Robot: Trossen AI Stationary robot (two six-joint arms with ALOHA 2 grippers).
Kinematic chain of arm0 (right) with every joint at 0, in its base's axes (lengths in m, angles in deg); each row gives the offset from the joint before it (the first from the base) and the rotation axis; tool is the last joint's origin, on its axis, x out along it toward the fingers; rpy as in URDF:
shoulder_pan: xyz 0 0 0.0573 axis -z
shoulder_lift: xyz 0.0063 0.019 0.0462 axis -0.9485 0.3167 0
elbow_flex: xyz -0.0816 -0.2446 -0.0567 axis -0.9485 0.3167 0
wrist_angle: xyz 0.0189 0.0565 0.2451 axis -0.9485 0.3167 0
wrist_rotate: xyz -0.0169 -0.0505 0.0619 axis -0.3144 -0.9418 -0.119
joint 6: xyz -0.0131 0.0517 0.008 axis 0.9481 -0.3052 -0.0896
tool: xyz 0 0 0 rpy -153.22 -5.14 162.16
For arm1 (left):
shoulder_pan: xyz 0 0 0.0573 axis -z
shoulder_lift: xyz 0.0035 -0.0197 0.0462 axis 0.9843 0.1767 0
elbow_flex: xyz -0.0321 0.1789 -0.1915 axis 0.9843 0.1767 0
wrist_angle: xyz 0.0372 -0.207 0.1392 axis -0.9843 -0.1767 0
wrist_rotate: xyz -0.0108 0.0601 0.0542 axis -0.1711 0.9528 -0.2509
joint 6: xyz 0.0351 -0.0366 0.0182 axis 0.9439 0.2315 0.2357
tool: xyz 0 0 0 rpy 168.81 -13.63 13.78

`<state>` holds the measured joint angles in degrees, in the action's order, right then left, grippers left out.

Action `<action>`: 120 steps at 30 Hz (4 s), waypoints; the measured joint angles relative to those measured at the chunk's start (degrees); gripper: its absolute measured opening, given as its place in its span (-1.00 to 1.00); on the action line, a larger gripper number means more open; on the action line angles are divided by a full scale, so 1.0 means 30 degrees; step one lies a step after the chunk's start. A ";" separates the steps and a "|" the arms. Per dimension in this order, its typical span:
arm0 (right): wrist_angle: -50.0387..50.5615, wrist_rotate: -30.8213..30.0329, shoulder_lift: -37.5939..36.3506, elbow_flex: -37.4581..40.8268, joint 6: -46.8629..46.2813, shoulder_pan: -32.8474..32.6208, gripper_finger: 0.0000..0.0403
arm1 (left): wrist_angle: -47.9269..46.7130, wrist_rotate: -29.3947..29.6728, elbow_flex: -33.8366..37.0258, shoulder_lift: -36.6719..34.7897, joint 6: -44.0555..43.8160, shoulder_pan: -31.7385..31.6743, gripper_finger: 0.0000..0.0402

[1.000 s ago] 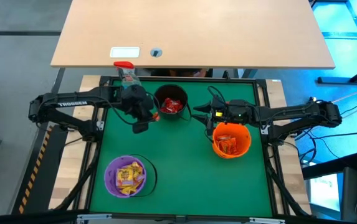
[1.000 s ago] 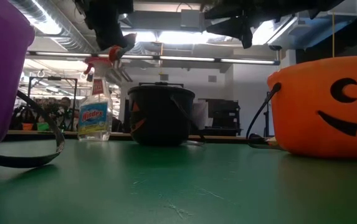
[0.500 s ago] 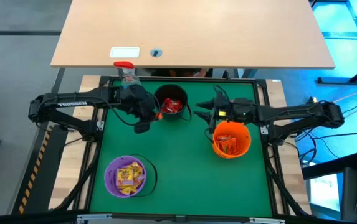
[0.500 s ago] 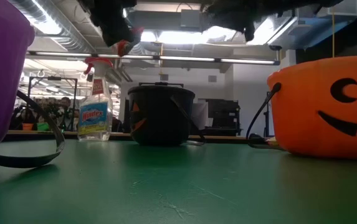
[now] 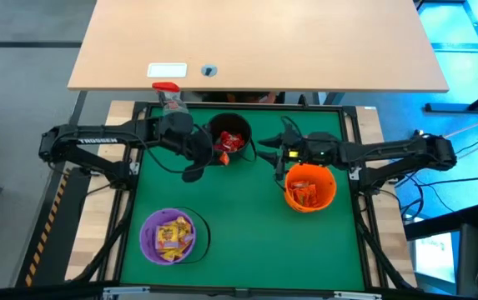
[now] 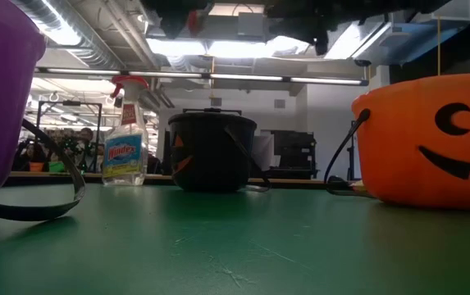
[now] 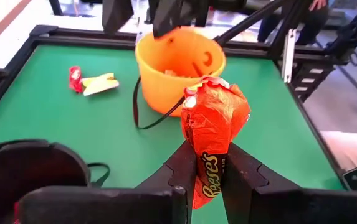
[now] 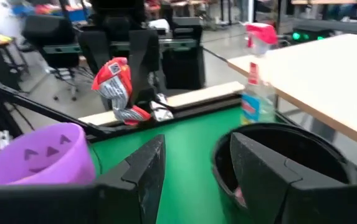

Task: Sort candy
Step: Put the orange candy into the orange bucket

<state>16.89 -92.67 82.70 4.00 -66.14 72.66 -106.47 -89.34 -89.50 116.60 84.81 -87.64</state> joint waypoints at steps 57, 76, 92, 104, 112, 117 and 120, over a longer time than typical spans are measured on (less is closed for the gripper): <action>-0.3198 0.4742 0.6310 -0.3672 0.1919 -0.0022 -0.39 | 0.1806 0.2650 0.0029 0.1749 -0.1135 0.1510 -0.74; -0.3202 0.4648 0.6310 -0.3665 0.1795 -0.0015 -0.33 | 0.1443 0.2730 0.0015 0.1727 -0.1790 0.1503 -0.53; -0.3761 0.4688 0.6295 -0.3643 0.1686 -0.0007 -0.33 | 0.0314 0.2667 0.0022 0.1690 -0.2018 0.1495 -0.94; -0.4129 0.4994 0.5902 -0.3665 0.1646 0.0000 -0.33 | -0.0191 0.2789 0.0058 0.1569 -0.2033 0.1546 -0.95; -0.2693 0.4651 0.5902 -0.3665 0.1646 0.0000 -0.33 | -0.0158 0.2808 0.0058 0.1559 -0.2027 0.1554 -0.95; -0.2624 0.4506 0.5902 -0.3665 0.1644 0.0000 -0.33 | -0.0140 0.2818 0.0058 0.1559 -0.2018 0.1546 -0.95; -0.2608 0.4681 0.5902 -0.3665 0.1256 -0.0007 -0.33 | -0.0131 0.2818 0.0058 0.1566 -0.2025 0.1553 -0.95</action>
<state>9.06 -78.63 100.40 -6.99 -62.38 72.64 -106.86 -80.88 -89.32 121.30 78.74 -82.98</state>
